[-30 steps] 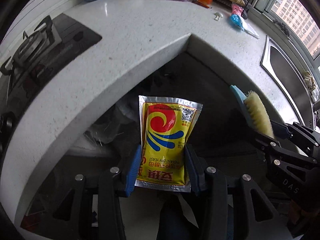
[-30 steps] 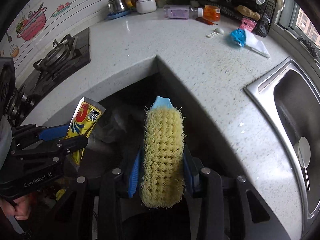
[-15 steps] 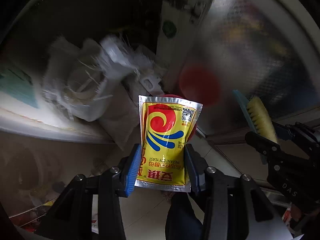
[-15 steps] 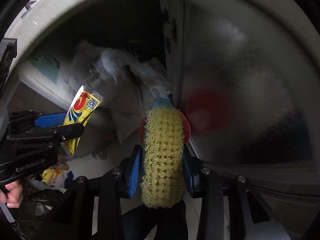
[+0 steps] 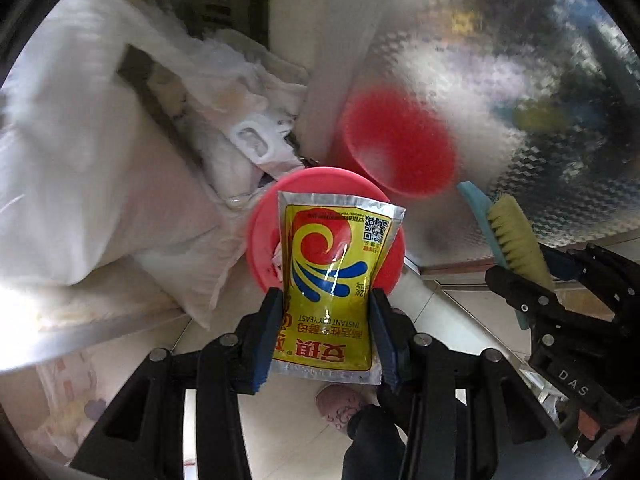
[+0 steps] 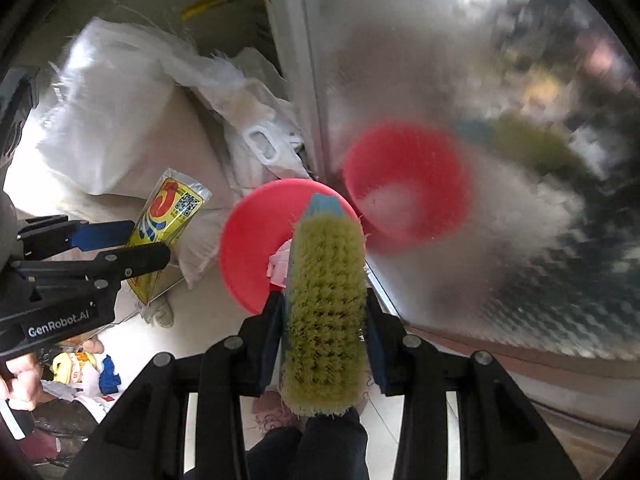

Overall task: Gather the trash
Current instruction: 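Open both tools over the red bin to drop the sachet and brush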

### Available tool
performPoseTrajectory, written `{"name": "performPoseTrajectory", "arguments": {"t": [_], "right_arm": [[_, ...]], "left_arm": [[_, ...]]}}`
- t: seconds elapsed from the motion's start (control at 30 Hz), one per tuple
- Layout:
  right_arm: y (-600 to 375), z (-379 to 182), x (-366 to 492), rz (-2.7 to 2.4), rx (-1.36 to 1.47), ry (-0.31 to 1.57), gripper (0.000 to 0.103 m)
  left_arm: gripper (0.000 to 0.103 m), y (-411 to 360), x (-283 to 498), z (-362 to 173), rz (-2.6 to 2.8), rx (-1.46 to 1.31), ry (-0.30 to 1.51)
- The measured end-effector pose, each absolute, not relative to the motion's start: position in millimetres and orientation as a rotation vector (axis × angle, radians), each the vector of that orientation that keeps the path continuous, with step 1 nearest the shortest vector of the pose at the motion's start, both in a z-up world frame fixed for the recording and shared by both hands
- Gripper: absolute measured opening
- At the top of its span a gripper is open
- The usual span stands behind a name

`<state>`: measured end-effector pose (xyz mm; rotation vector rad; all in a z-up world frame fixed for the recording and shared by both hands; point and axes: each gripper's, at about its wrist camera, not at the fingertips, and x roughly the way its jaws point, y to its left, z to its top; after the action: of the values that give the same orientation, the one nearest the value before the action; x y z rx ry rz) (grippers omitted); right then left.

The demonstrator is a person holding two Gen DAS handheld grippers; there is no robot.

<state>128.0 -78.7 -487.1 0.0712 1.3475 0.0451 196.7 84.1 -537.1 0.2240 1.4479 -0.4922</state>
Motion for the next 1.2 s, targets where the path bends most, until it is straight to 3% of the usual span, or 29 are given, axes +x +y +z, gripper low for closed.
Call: {"name": "performPoseTrajectory", "arguments": {"t": [0.4, 0.5, 0.53, 0.63, 1.2], "right_arm": [[-84, -504, 131, 0.016, 0.076, 1.362, 0.036], [-85, -507, 134, 0.015, 0.07, 1.364, 0.036], [-85, -508, 134, 0.016, 0.067, 1.365, 0.036], [-83, -505, 134, 0.021, 0.055, 1.365, 0.036], [-55, -520, 148, 0.18, -0.059, 1.387, 0.036]], "left_arm": [[0.049, 66, 214, -565, -0.531, 0.295, 1.433], [0.061, 66, 214, -561, -0.535, 0.299, 1.432], [0.071, 66, 214, -560, -0.536, 0.302, 1.431], [0.082, 67, 214, -557, -0.543, 0.293, 1.425], [0.085, 112, 206, -567, -0.43, 0.25, 1.47]]}}
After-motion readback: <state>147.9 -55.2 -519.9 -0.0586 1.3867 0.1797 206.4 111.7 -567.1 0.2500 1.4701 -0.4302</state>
